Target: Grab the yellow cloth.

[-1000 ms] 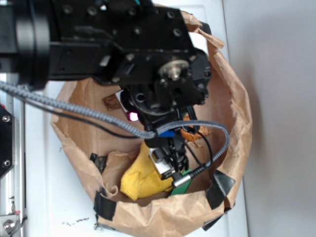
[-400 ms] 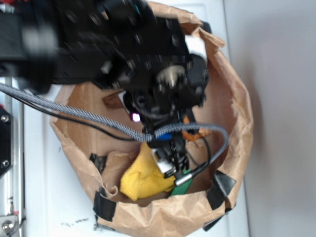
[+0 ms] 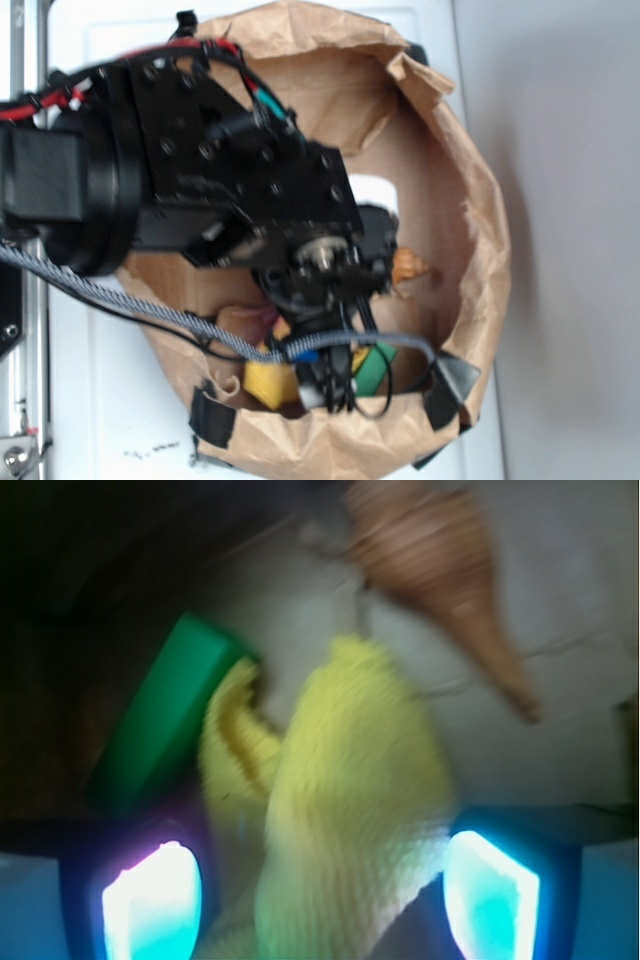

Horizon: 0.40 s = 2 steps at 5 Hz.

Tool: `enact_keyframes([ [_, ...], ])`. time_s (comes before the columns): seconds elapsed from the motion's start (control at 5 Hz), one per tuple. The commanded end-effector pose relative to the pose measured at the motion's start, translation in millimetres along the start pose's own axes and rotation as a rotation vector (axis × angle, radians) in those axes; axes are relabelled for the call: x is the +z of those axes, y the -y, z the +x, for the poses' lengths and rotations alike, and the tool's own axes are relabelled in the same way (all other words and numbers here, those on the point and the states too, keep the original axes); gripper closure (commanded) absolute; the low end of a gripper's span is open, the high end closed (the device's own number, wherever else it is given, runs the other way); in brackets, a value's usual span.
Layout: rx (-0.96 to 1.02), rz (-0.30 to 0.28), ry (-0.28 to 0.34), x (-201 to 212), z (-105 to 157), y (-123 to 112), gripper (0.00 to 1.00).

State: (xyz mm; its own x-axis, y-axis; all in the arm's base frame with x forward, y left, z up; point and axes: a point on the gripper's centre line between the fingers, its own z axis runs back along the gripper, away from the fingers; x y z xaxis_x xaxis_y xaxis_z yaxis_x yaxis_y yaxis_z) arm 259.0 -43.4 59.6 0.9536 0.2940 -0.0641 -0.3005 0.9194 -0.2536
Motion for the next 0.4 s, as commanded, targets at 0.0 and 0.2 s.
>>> enact_keyframes([
  [0.0,-0.031,0.052,-0.041,-36.2,2.6,19.7,0.0],
  [0.2,-0.028,0.05,-0.017,-29.0,4.3,17.8,1.0],
])
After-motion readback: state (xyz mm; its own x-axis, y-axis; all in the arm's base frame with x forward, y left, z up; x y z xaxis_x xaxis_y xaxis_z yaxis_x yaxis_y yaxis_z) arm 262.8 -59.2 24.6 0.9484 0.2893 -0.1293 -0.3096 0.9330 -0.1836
